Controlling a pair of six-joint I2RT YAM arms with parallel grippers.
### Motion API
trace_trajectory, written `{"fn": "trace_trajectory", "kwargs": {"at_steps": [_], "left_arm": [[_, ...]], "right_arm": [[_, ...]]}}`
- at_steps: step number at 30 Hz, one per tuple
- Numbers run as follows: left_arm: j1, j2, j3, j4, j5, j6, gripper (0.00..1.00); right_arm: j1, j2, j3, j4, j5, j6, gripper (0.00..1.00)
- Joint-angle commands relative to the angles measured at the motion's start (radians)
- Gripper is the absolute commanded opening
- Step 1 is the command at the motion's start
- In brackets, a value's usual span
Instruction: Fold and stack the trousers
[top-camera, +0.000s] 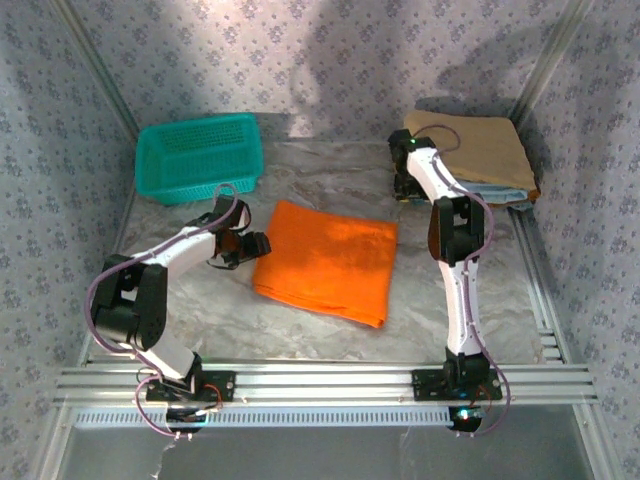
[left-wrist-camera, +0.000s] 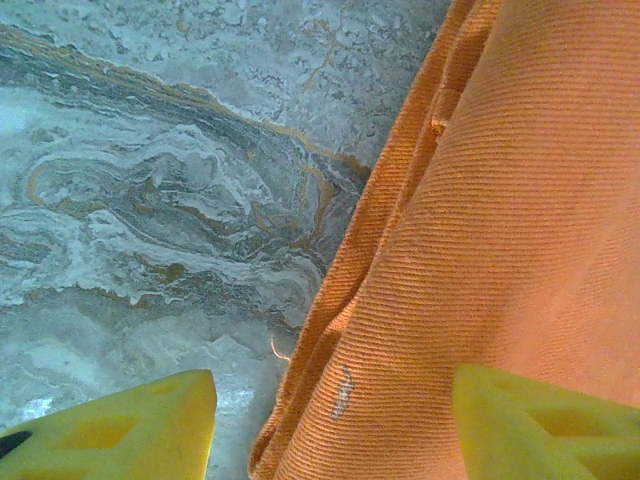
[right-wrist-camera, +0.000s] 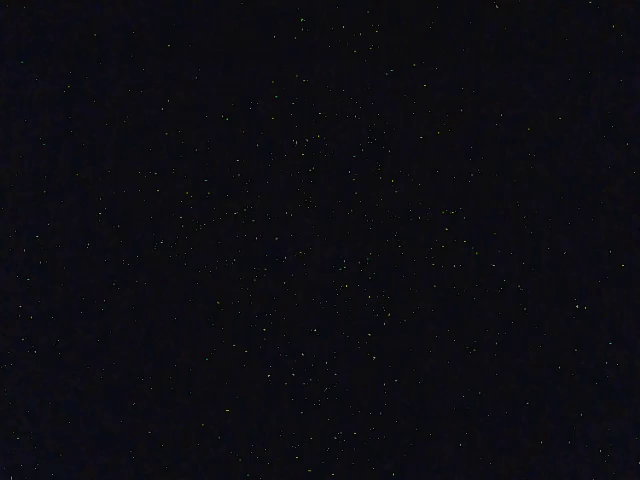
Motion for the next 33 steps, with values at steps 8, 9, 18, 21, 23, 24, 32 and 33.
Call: {"fn": "trace_trajectory", "kwargs": {"at_steps": [8,9,18,21,23,24,32,33], "left_arm": [[0.005,-0.009,0.042,-0.018,0.007,0.018,0.60],[0.005,-0.009,0.042,-0.019,0.007,0.016,0.59],[0.005,-0.035,0.036,-0.014,0.032,0.004,0.62],[0.005,-0.043,0.025,-0.005,0.040,-0.003,0.64],[0.006,-0.048,0.016,0.005,0.047,-0.011,0.64],[0.005,-0.050,0.012,0.009,0.052,-0.013,0.64],[0.005,-0.075,-0.011,0.025,0.068,-0.019,0.64],[0.005,-0.077,-0.013,0.028,0.071,-0.020,0.64]], "right_arm": [[-0.078,0.020,-0.089,0.026,-0.016,-0.046,0.00],[-0.076,-0.001,-0.112,0.039,-0.021,-0.045,0.00],[-0.080,-0.292,-0.457,0.268,-0.259,0.136,0.53],[-0.079,-0.422,-0.636,0.446,-0.361,0.246,0.66],[-0.082,-0.509,-0.781,0.614,-0.417,0.338,0.72],[-0.084,-0.536,-0.828,0.663,-0.426,0.369,0.72],[-0.147,-0.616,-1.257,1.272,-0.577,0.764,0.65],[-0.155,-0.620,-1.289,1.312,-0.571,0.806,0.64]]}}
